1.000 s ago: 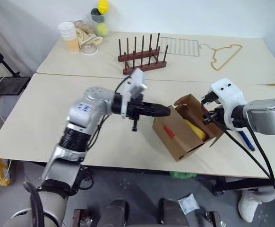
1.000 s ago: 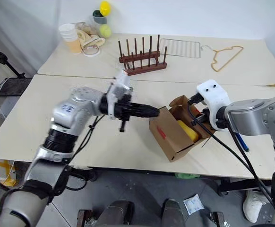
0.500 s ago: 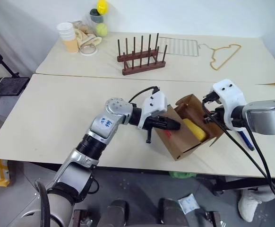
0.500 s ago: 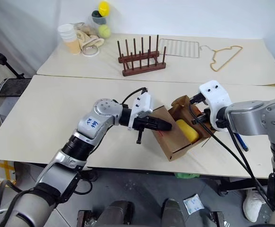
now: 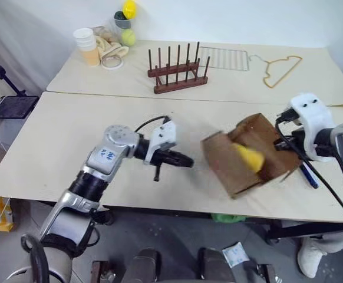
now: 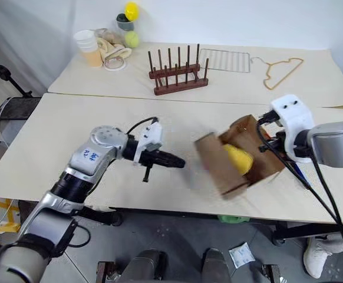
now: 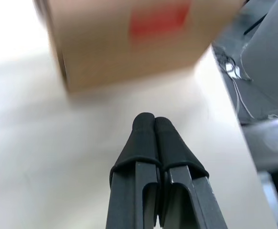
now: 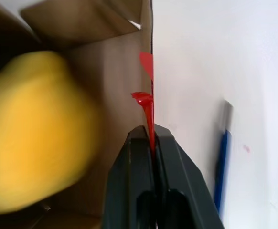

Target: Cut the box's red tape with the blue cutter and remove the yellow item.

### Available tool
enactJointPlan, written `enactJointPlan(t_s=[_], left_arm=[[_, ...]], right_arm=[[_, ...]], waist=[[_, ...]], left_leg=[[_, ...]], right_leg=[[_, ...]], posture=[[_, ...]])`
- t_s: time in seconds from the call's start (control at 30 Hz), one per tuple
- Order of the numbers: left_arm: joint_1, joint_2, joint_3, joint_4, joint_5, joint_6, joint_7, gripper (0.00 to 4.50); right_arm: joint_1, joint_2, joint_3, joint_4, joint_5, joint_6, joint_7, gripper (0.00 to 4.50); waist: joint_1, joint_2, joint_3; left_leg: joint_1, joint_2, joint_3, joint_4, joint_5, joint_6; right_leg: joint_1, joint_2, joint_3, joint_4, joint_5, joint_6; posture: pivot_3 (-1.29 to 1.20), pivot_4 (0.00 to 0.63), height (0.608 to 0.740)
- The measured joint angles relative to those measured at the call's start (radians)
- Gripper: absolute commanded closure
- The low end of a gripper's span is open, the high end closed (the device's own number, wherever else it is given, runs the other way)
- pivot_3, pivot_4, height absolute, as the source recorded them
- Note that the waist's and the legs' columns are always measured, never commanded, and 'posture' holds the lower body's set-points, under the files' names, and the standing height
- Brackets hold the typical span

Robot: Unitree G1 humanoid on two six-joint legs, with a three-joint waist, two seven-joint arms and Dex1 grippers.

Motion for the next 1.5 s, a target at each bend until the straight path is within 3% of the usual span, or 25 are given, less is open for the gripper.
enactJointPlan(t_s=[0.27,0.5,0.67,0.83,0.97,1.27,1.5], left_arm=[[0.000,-0.070,0.016,-0.022,-0.004,0.026,0.079,4.50],[0.015,0.085,0.092,-0.178,-0.182,0.204,-0.101,4.50],[-0.064,-0.076,0.135,-0.181,-0.217,0.207,0.006,4.50],[-0.083,-0.192,0.017,-0.068,-0.058,0.020,0.110,4.50],[-0.102,-0.249,-0.016,-0.006,-0.019,-0.029,0.134,4.50],[-0.092,-0.174,-0.057,-0.045,0.023,-0.067,0.069,4.50],[-0.039,-0.080,-0.056,-0.114,0.020,-0.015,0.017,4.50]], right_arm=[[0.018,0.127,0.002,-0.029,-0.034,0.000,-0.047,4.47],[0.020,0.131,0.002,-0.051,-0.086,0.000,-0.056,4.47],[0.020,0.147,0.002,-0.057,-0.111,0.000,-0.049,4.47],[0.020,0.156,0.003,-0.060,-0.122,0.000,-0.044,4.47],[0.019,0.157,0.003,-0.061,-0.130,0.000,-0.040,4.47],[0.020,0.144,-0.005,-0.062,-0.125,0.000,-0.024,4.47],[0.022,0.052,-0.012,-0.061,-0.043,0.000,0.007,4.47]], waist=[[0.000,0.000,0.000],[-0.021,0.000,0.000],[0.001,0.000,0.000],[-0.002,0.000,0.000],[-0.004,0.000,0.000],[-0.003,0.000,0.000],[0.005,0.000,-0.001]], left_leg=[[0.000,0.001,0.000,0.000,0.000,0.000],[0.000,0.002,0.000,-0.001,0.000,-0.001],[0.000,0.000,-0.001,0.001,0.001,0.000],[0.000,-0.003,0.001,-0.001,0.001,0.000],[0.000,-0.002,0.001,0.000,0.001,0.000],[0.001,-0.001,0.001,0.000,0.001,0.000],[0.002,0.000,-0.002,0.001,0.001,0.001]], right_leg=[[-0.001,0.000,0.000,0.000,0.000,0.000],[-0.001,0.000,0.000,0.001,0.000,0.000],[0.001,0.000,0.000,0.000,0.000,0.001],[0.000,0.000,0.000,0.000,0.000,0.001],[-0.001,0.000,0.000,0.001,0.000,0.001],[0.000,0.000,0.000,0.001,0.001,0.001],[0.004,-0.001,0.000,0.000,0.001,0.000]], posture=[[0.00,0.150,0.740],[0.00,0.150,0.740],[0.00,0.150,0.740],[0.00,0.150,0.740],[0.00,0.150,0.740],[0.00,0.150,0.740],[0.00,0.150,0.740]])
